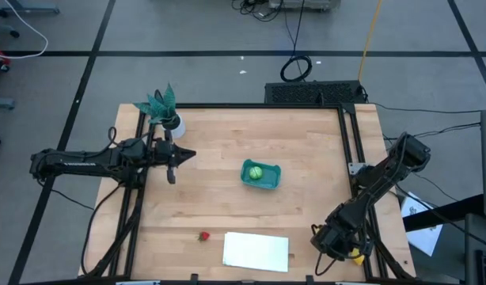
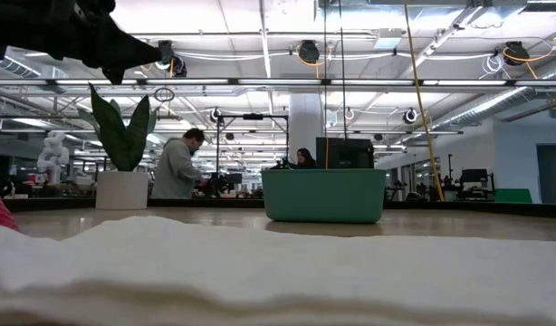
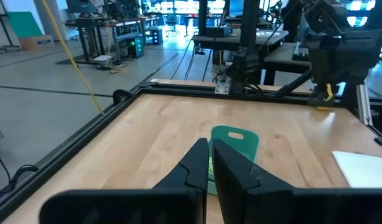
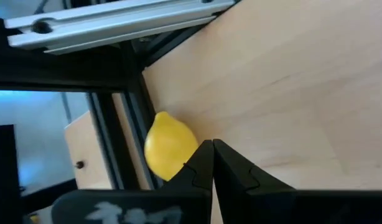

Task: Pick and placing Produce into tupperware
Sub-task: Put the lemon into the bin

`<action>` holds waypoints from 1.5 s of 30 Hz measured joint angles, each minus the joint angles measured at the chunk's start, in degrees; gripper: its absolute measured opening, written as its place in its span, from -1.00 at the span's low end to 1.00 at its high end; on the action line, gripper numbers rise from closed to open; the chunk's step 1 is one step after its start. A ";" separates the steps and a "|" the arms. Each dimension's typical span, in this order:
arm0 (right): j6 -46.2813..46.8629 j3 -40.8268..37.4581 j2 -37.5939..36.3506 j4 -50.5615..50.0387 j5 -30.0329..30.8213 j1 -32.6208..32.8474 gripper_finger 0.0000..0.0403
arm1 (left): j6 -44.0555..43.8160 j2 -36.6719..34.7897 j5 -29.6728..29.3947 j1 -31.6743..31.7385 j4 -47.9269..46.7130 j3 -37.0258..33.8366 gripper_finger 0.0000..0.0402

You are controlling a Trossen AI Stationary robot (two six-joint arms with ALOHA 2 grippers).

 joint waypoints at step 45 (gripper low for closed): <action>2.65 -0.87 2.21 1.75 2.75 5.09 0.51 | -1.96 12.83 -0.68 0.04 9.05 0.00 -0.87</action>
